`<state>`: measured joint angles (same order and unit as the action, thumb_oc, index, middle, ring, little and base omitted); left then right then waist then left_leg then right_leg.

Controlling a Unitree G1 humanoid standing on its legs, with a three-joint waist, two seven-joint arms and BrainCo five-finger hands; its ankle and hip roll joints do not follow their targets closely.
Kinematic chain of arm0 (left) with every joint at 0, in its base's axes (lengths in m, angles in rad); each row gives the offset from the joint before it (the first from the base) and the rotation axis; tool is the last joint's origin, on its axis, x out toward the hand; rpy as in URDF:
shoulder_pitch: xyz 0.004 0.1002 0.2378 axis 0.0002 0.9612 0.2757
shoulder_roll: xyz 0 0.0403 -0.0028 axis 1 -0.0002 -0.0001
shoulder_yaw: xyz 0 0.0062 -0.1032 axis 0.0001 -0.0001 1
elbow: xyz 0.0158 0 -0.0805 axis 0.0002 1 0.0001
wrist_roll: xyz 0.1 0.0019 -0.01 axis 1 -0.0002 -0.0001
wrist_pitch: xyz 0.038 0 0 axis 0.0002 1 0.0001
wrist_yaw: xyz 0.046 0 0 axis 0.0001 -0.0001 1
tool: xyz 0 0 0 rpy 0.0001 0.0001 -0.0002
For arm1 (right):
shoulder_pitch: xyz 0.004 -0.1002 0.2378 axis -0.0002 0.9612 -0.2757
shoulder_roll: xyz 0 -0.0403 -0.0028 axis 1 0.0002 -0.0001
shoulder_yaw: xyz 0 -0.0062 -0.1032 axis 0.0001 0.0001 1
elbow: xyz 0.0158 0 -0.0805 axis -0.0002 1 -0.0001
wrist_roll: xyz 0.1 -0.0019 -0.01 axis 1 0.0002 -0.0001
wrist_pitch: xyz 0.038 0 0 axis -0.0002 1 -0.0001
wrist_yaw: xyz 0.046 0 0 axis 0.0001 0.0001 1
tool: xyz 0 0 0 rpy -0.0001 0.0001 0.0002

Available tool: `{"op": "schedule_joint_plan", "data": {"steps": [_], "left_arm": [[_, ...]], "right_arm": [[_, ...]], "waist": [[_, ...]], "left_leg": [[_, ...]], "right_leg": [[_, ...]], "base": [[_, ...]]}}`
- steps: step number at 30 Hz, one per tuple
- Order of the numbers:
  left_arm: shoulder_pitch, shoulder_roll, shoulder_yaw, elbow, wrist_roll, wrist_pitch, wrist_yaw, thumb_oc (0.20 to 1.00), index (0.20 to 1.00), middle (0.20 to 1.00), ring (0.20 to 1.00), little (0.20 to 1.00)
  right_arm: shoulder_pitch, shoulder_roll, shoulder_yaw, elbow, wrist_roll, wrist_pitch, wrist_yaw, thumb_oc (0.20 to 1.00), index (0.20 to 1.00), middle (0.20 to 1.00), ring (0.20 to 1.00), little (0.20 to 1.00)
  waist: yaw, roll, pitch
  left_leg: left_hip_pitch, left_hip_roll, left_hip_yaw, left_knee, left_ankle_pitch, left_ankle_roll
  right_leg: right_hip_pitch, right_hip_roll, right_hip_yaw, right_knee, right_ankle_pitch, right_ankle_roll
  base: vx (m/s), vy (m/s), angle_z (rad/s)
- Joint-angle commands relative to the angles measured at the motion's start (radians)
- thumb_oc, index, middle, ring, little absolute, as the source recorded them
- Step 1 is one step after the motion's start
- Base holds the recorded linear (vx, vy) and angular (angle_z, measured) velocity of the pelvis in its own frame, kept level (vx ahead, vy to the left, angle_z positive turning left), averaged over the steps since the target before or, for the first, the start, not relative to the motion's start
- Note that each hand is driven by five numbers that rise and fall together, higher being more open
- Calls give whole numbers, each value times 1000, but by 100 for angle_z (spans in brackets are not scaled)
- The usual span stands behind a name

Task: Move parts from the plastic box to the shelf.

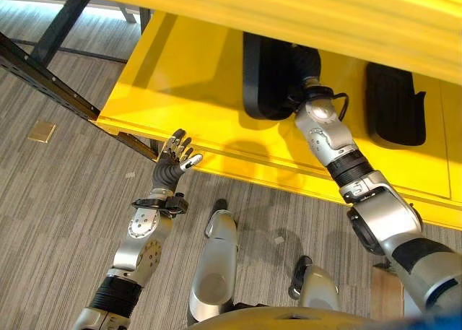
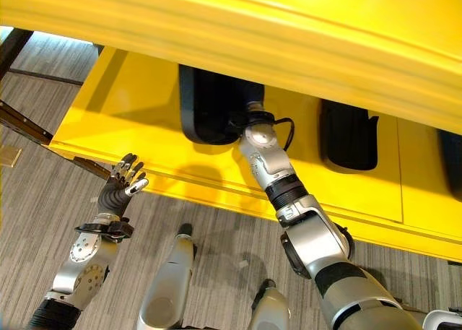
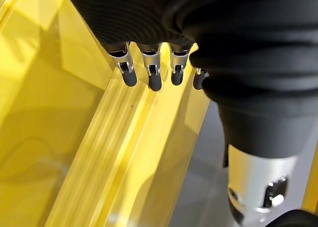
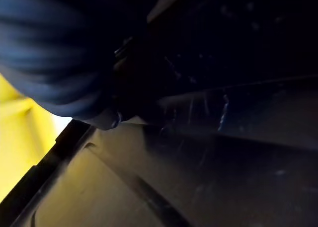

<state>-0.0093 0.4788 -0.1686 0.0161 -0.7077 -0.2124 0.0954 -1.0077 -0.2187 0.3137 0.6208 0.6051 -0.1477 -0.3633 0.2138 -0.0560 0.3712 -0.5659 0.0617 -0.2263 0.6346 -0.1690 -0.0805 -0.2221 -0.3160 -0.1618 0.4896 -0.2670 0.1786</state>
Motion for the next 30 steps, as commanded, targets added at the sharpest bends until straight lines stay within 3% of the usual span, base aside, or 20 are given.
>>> {"op": "schedule_joint_plan", "data": {"steps": [1, 7, 16, 30], "left_arm": [[11, 29, -22, -83, -17, -33, 13, 1000, 1000, 1000, 1000, 1000], [13, 37, -27, -92, -30, -43, 14, 1000, 1000, 1000, 1000, 1000], [-19, 71, -72, -98, -52, -63, 8, 1000, 1000, 1000, 1000, 1000], [-75, 52, -116, -95, -47, -79, 44, 1000, 1000, 1000, 1000, 1000]], "right_arm": [[-125, -20, -44, -11, -13, -89, -15, 200, 200, 200, 200, 200], [-170, -47, -45, 52, -14, -89, -23, 200, 200, 200, 200, 200], [-350, -80, -13, 331, 47, -75, -14, 200, 200, 200, 200, 200], [-358, -66, 24, 478, 31, -52, -12, 200, 200, 200, 200, 200]], "waist": [[5, 7, -41], [-8, 11, -45], [9, 31, -26], [-5, 50, -4]], "left_leg": [[11, 64, 15, 37, 4, -19], [-28, 57, 12, 69, -9, -14], [-100, 32, 5, 134, -34, -3], [-227, 13, 11, 242, -60, 5]], "right_leg": [[-107, 15, 67, 134, 91, -30], [-148, 15, 78, 164, 81, -33], [-211, 9, 85, 220, 58, -38], [-356, 16, 110, 344, 17, -51]], "base": [[-48, 41, -3], [-15, 18, -3], [-8, 11, 4], [-28, 22, -1]]}}
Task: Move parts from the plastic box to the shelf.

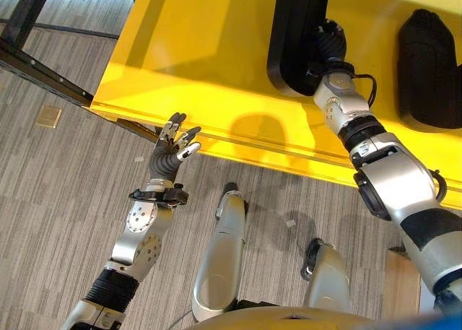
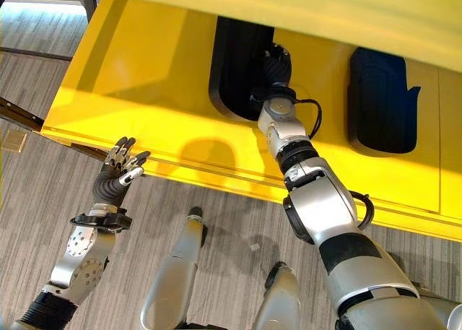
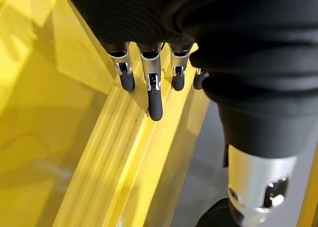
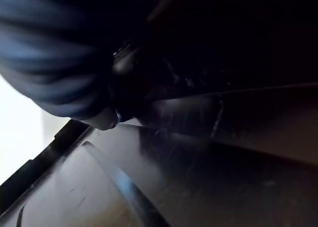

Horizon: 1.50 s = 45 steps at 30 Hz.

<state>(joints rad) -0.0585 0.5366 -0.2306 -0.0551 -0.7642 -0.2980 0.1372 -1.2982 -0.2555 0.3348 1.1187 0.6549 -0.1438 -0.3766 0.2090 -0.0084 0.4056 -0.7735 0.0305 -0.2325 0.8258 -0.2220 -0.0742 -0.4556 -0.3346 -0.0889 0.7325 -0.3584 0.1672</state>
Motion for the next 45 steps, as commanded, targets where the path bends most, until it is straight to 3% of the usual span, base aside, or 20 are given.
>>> {"op": "schedule_joint_plan", "data": {"steps": [1, 24, 25, 33, 34, 35, 36, 37, 38, 39, 41, 42, 45], "left_arm": [[-25, -9, -54, -24, 10, 7, 4, 1000, 1000, 1000, 1000, 1000], [-23, 3, -70, -32, 7, -15, 4, 1000, 1000, 1000, 1000, 1000], [-22, 3, -70, -30, 7, -16, 4, 1000, 1000, 1000, 1000, 1000], [-27, 7, -74, -31, 8, -18, 3, 1000, 1000, 1000, 1000, 1000], [-27, 7, -74, -32, 10, -20, 3, 1000, 1000, 1000, 1000, 1000], [-25, 7, -74, -33, 9, -20, 2, 1000, 1000, 1000, 1000, 1000], [-25, 7, -72, -31, 9, -21, 3, 1000, 1000, 1000, 1000, 1000], [-27, 8, -73, -32, 11, -19, 3, 1000, 1000, 1000, 1000, 1000], [-27, 7, -74, -33, 11, -18, 1, 1000, 1000, 1000, 1000, 1000], [-28, 4, -72, -29, 11, -24, 5, 1000, 1000, 1000, 1000, 1000], [-31, -1, -68, -25, 10, -29, 10, 1000, 1000, 1000, 1000, 1000], [-32, -1, -68, -26, 10, -29, 10, 1000, 1000, 1000, 1000, 1000], [-25, -2, -56, -22, 9, -32, 17, 1000, 1000, 1000, 1000, 1000]], "right_arm": [[-64, -28, 3, -14, -25, -52, 1, 200, 200, 200, 200, 200], [-113, -131, 53, 177, -149, -4, -12, 200, 200, 200, 200, 200], [-113, -129, 54, 179, -151, -4, -12, 200, 200, 200, 200, 200], [-122, -122, 74, 208, -199, 14, -12, 200, 200, 200, 200, 200], [-122, -124, 82, 211, -221, 17, -16, 200, 200, 200, 200, 200], [-120, -123, 85, 211, -231, 18, -16, 200, 200, 200, 200, 200], [-116, -123, 95, 213, -257, 24, -19, 652, 652, 652, 652, 652], [-118, -123, 105, 214, -276, 28, -17, 1000, 1000, 1000, 1000, 1000], [-118, -121, 106, 213, -274, 27, -13, 1000, 1000, 1000, 1000, 1000], [-118, -120, 93, 203, -253, 18, -22, 1000, 1000, 1000, 1000, 1000], [-112, -119, 75, 161, -209, -7, -30, 1000, 1000, 1000, 1000, 1000], [-113, -120, 75, 160, -209, -7, -30, 1000, 1000, 1000, 1000, 1000], [-114, -116, 76, 117, -203, -19, -37, 1000, 1000, 1000, 1000, 1000]], "waist": [[-2, 2, -38], [-10, 11, -37], [-10, 10, -37], [-8, 13, -39], [-8, 16, -37], [-7, 15, -37], [-7, 15, -37], [-7, 17, -34], [-8, 17, -33], [-10, 14, -34], [-14, 12, -34], [-14, 14, -33], [-22, 9, -35]], "left_leg": [[-25, 44, 19, 57, -10, -1], [-71, 44, 21, 75, -13, 0], [-62, 47, 22, 90, -49, -1], [-70, 45, 23, 89, -45, -1], [-78, 43, 22, 73, -11, 0], [-70, 46, 24, 89, -46, -1], [-69, 47, 24, 89, -46, -1], [-80, 44, 22, 75, -11, 1], [-81, 44, 23, 76, -11, 1], [-72, 45, 25, 95, -48, -1], [-74, 46, 26, 96, -49, 0], [-84, 44, 25, 81, -15, 1], [-83, 50, 28, 79, -15, 0]], "right_leg": [[-128, 35, 37, 109, 106, -41], [-189, 43, 52, 141, 96, -40], [-178, 43, 53, 152, 66, -36], [-186, 41, 52, 154, 65, -36], [-196, 41, 51, 144, 93, -40], [-185, 39, 52, 153, 66, -36], [-185, 40, 53, 153, 66, -36], [-196, 42, 53, 141, 94, -40], [-197, 42, 54, 142, 94, -40], [-187, 42, 55, 154, 65, -37], [-191, 42, 57, 155, 64, -37], [-202, 43, 56, 145, 92, -41], [-205, 46, 60, 141, 96, -42]], "base": [[-25, 31, -4], [2, 1, 0], [81, -11, 0], [-1, 4, 2], [0, 0, 0], [0, 0, 0], [0, 0, 0], [-85, 16, -2], [0, 0, 0], [94, -13, -4], [9, 9, -2], [-82, 27, -3], [-28, 9, -1]]}}
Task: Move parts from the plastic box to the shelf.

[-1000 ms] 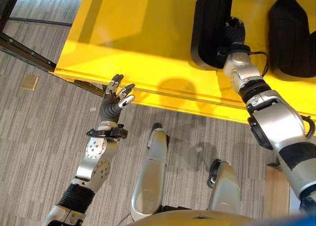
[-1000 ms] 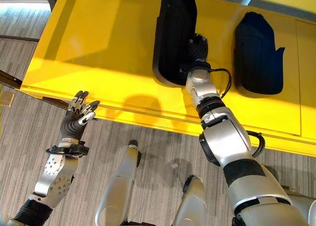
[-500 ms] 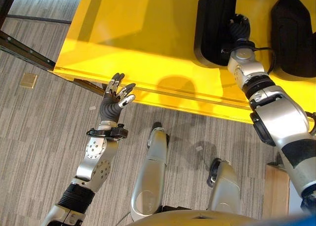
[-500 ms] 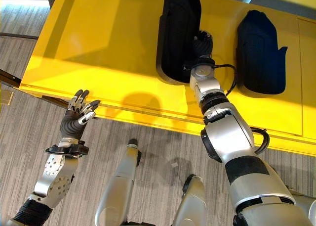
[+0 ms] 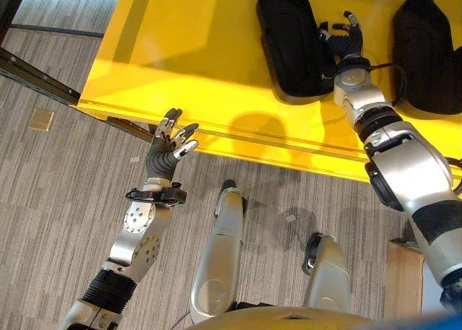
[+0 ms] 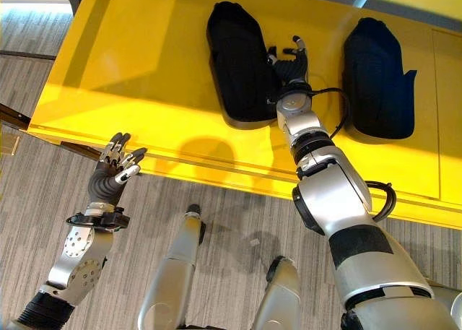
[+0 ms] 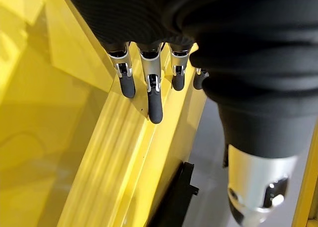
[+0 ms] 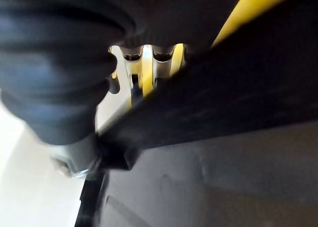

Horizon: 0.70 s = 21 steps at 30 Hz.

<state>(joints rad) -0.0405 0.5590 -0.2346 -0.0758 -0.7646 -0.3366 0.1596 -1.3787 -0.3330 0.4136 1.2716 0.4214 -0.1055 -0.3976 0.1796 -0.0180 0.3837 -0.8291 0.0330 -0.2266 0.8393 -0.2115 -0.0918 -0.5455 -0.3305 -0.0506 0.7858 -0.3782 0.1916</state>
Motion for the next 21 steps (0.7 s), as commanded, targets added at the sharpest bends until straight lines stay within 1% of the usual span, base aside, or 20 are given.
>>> {"op": "schedule_joint_plan", "data": {"steps": [1, 8, 12, 13, 14, 16, 21], "left_arm": [[-41, -24, -48, 0, 6, 7, -6, 1000, 1000, 1000, 1000, 1000], [-25, -28, -26, 1, -1, 4, 3, 1000, 1000, 1000, 1000, 1000], [-16, -34, -14, 3, 0, 5, 6, 1000, 1000, 1000, 1000, 1000], [-12, -37, -6, 7, 1, 5, 8, 1000, 1000, 1000, 1000, 1000], [-11, -37, -6, 7, 1, 5, 8, 1000, 1000, 1000, 1000, 1000], [-10, -41, -1, 11, 2, 8, 6, 1000, 1000, 1000, 1000, 1000], [-11, -44, 3, 13, 4, 8, 11, 1000, 1000, 1000, 1000, 1000]], "right_arm": [[-33, -36, -5, -53, 34, -63, -22, 1000, 1000, 1000, 1000, 1000], [4, -38, -27, -200, 52, -96, -52, 1000, 1000, 1000, 1000, 1000], [51, -48, -38, -330, 24, -103, -65, 1000, 1000, 1000, 1000, 1000], [81, -60, -52, -390, 5, -106, -72, 1000, 1000, 1000, 1000, 1000], [82, -61, -52, -392, 5, -105, -72, 1000, 1000, 1000, 1000, 1000], [122, -72, -79, -479, -18, -113, -83, 1000, 1000, 1000, 1000, 1000], [172, -71, -107, -566, -43, -116, -94, 1000, 1000, 1000, 1000, 1000]], "waist": [[4, 17, -14], [-18, 9, -18], [-30, 4, -20], [-36, 2, -21], [-36, 2, -21], [-44, 1, -20], [-52, 0, -22]], "left_leg": [[-28, 50, 22, 67, -26, 18], [-30, 61, 26, 59, -22, 15], [-28, 67, 28, 53, -20, 13], [-26, 69, 29, 52, -20, 13], [-25, 69, 29, 52, -20, 13], [-26, 71, 29, 51, -19, 12], [-25, 75, 30, 44, -16, 11]], "right_leg": [[-117, 43, 22, 88, 117, -67], [-124, 47, 25, 85, 118, -69], [-128, 50, 29, 85, 118, -70], [-128, 51, 30, 85, 119, -71], [-128, 51, 30, 85, 119, -71], [-128, 52, 32, 83, 120, -71], [-129, 51, 32, 79, 121, -71]], "base": [[0, 0, 0], [0, 0, 0], [0, 0, 0], [0, 0, 0], [0, 0, 0], [-11, -12, -5], [-5, -6, -2]]}}
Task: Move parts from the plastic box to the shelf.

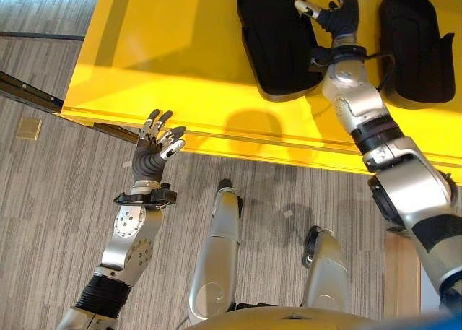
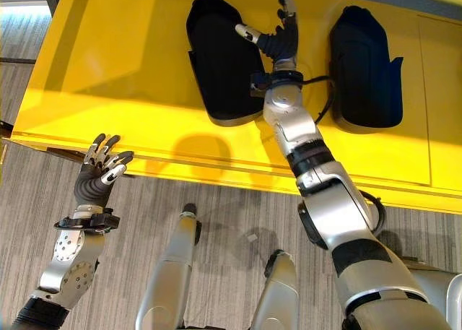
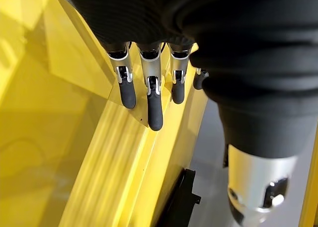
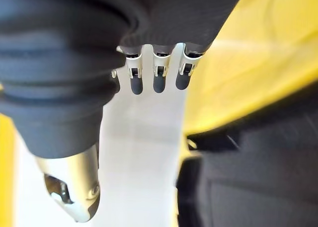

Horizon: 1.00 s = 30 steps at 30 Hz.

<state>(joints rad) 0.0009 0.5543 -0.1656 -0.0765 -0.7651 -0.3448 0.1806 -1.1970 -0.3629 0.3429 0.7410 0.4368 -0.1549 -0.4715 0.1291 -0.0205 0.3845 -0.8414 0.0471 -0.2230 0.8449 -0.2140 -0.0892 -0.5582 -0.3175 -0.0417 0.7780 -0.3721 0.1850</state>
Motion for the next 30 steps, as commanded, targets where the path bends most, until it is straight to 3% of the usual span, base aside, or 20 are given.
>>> {"op": "schedule_joint_plan", "data": {"steps": [1, 7, 15, 24, 30], "left_arm": [[-51, -40, -65, 13, 7, 18, -11, 1000, 1000, 1000, 1000, 1000], [-37, -55, -38, 9, 21, 22, -12, 1000, 1000, 1000, 1000, 1000], [-26, -56, -20, 4, 27, 23, -27, 1000, 1000, 1000, 1000, 1000], [-2, -45, -2, 0, 22, 22, -51, 1000, 1000, 1000, 1000, 1000], [4, -43, 0, 1, 16, 21, -58, 1000, 1000, 1000, 1000, 1000]], "right_arm": [[-1, -43, -39, -49, -69, -66, -21, 1000, 1000, 1000, 1000, 1000], [71, -70, -85, -205, -228, -44, -53, 1000, 1000, 1000, 1000, 1000], [45, -87, -24, -341, -335, -32, 8, 1000, 1000, 1000, 1000, 1000], [-48, -132, 67, -336, -443, -2, 68, 1000, 1000, 1000, 1000, 1000], [-90, -114, 125, -273, -412, -2, 110, 1000, 1000, 1000, 1000, 1000]], "waist": [[-3, 2, -24], [-11, -2, -32], [-13, -19, -40], [-5, -36, -40], [-1, -42, -40]], "left_leg": [[-14, 62, 26, 37, -13, 8], [-19, 69, 25, 33, -13, 8], [-14, 74, 24, 23, -10, 5], [-13, 75, 22, 19, -10, 4], [-13, 77, 23, 13, -6, 2]], "right_leg": [[-117, 38, 23, 86, 115, -65], [-124, 40, 25, 85, 113, -65], [-118, 39, 23, 77, 112, -63], [-120, 40, 19, 76, 114, -63], [-120, 42, 20, 72, 120, -63]], "base": [[0, 0, 0], [1, -10, -2], [0, 0, 0], [0, 0, 0], [0, 0, 0]]}}
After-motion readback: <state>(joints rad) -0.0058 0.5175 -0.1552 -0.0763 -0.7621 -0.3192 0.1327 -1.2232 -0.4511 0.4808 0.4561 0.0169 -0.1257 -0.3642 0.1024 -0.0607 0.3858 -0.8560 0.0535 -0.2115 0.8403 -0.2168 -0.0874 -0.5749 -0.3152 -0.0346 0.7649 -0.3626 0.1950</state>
